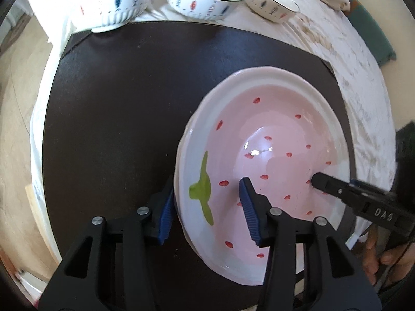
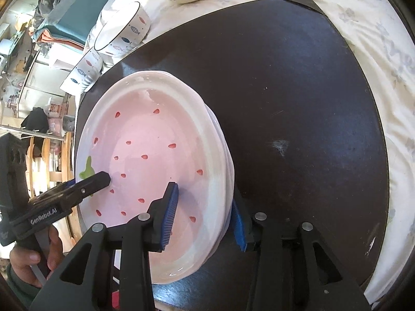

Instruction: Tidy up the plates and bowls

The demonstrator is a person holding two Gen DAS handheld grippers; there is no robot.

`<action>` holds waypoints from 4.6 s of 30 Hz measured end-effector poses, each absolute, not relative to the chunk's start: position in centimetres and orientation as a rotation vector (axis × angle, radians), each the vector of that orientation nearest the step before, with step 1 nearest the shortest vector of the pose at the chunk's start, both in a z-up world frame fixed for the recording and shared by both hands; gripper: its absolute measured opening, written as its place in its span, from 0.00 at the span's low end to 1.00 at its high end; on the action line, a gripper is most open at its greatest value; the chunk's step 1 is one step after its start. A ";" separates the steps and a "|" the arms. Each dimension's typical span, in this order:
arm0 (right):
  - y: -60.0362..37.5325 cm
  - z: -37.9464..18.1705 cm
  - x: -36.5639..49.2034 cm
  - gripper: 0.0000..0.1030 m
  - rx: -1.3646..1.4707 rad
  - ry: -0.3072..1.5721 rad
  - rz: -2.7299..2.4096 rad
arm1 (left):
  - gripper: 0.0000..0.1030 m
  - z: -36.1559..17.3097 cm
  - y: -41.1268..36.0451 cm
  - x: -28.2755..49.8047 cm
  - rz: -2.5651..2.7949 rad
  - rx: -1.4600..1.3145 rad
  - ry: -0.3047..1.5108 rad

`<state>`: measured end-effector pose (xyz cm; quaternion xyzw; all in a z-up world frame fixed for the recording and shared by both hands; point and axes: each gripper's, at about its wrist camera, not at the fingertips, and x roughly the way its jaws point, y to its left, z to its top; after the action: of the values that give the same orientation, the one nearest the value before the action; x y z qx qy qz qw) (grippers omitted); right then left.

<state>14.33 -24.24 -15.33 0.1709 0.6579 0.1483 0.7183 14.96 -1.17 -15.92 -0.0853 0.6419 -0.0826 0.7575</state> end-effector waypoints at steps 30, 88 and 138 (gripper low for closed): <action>-21.6 -4.7 17.3 0.78 0.526 1.155 0.343 | 0.69 -5.2 9.4 16.3 0.073 -0.382 1.095; -2.2 -15.5 31.0 0.21 0.424 1.437 0.384 | 0.09 -13.9 13.5 31.2 0.056 -0.276 1.316; -20.3 -9.2 13.7 0.19 0.390 1.351 0.381 | 0.10 -9.8 -4.4 13.0 -0.240 -0.143 1.308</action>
<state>13.74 -20.34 -9.20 0.1781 0.6172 0.1740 0.7464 13.04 -4.41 -9.83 -0.0664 0.6065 -0.1114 0.7844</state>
